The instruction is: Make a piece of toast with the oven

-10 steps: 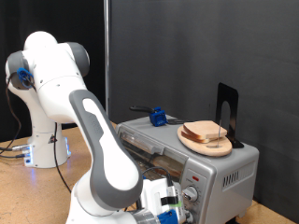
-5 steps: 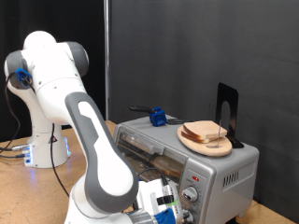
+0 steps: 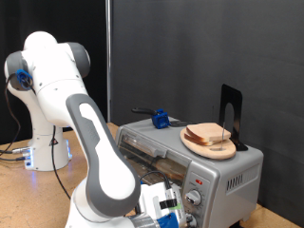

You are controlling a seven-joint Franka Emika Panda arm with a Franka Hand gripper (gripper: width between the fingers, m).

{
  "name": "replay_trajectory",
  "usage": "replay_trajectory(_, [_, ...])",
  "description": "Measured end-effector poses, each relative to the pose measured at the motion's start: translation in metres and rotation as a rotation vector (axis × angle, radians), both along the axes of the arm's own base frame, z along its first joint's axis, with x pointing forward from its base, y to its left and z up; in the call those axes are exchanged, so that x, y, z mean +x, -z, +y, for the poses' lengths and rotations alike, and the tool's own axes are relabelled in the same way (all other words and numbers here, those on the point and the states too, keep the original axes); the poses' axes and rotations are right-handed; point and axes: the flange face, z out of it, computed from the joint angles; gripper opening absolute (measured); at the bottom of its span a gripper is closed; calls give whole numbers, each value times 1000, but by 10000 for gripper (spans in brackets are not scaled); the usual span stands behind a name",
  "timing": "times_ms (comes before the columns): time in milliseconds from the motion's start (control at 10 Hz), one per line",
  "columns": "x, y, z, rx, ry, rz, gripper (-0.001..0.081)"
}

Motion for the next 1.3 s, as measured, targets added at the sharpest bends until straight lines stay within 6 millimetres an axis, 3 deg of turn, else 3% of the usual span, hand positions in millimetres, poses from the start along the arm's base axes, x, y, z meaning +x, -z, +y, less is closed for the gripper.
replay_trajectory(100, [1,2,-1,-16,13,0,199])
replay_trajectory(200, [2,4,-1,-31,25,1,199])
replay_trajectory(400, [2,10,-4,-45,40,8,569])
replay_trajectory(500, [2,11,-5,-44,42,10,569])
replay_trajectory(600, [2,11,-5,-43,40,10,704])
replay_trajectory(700, [1,10,-6,-37,38,10,704])
replay_trajectory(800, [0,8,-8,-20,30,9,787])
replay_trajectory(900, [-3,5,-15,-1,26,8,803])
replay_trajectory(1300, [-19,-12,-59,9,65,45,808])
